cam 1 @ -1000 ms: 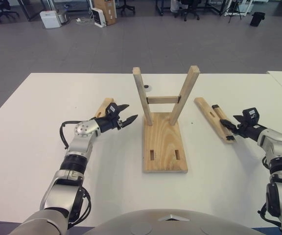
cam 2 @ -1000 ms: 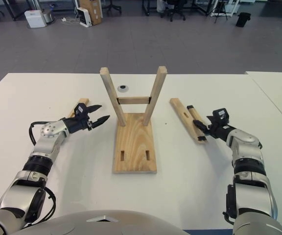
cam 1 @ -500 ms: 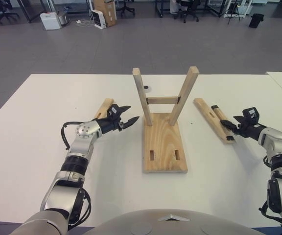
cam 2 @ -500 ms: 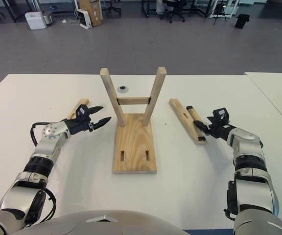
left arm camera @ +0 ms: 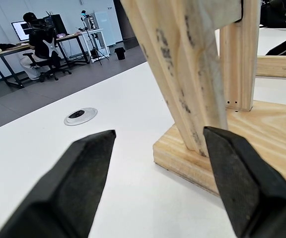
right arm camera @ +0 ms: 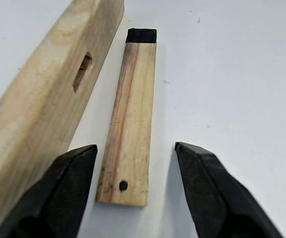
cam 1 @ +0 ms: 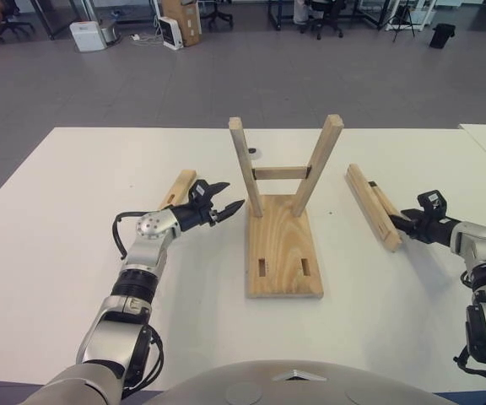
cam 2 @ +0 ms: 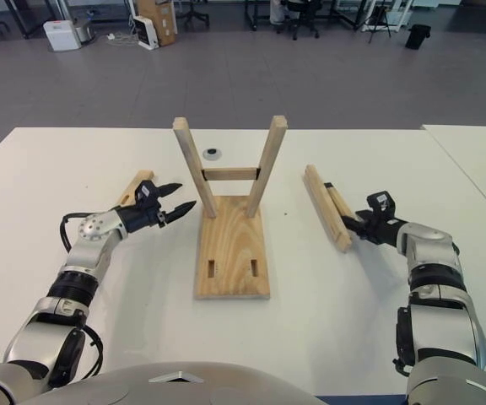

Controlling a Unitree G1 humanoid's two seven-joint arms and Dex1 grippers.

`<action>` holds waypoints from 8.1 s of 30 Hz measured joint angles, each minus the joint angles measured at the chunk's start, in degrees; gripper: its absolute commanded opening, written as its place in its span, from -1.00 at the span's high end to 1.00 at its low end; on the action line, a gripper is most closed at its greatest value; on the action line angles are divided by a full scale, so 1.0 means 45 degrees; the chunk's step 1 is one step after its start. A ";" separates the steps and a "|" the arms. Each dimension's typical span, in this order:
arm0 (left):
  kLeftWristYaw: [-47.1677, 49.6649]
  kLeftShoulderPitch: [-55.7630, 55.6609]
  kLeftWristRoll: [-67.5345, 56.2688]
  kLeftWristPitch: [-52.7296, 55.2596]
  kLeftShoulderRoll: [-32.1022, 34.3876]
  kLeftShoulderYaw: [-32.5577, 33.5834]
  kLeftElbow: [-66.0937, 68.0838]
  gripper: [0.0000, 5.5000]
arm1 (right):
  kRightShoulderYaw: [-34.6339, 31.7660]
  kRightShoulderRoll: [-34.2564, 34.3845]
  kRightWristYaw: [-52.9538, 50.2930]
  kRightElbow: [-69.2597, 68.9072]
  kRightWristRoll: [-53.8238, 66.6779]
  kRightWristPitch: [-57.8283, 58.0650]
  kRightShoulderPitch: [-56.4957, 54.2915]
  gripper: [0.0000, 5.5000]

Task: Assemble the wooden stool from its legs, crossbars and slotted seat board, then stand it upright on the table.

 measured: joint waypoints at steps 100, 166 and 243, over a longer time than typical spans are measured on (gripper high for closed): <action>0.5006 -0.0525 -0.4326 0.5909 0.2031 0.4971 -0.2567 0.85 | -0.3035 0.3391 -0.9653 -1.4076 -0.0947 0.0783 0.2746 0.02; 0.5083 0.1801 -0.1825 0.6074 0.2176 0.3106 -0.3188 0.05 | -0.1923 0.4288 -0.9775 -1.4579 -0.0944 0.0698 0.2996 0.02; -0.2158 -0.2677 -1.1835 1.4995 0.1998 0.1993 -0.8586 0.26 | -0.2915 0.2820 -0.7500 -1.6512 2.0960 0.8566 -0.1095 -0.04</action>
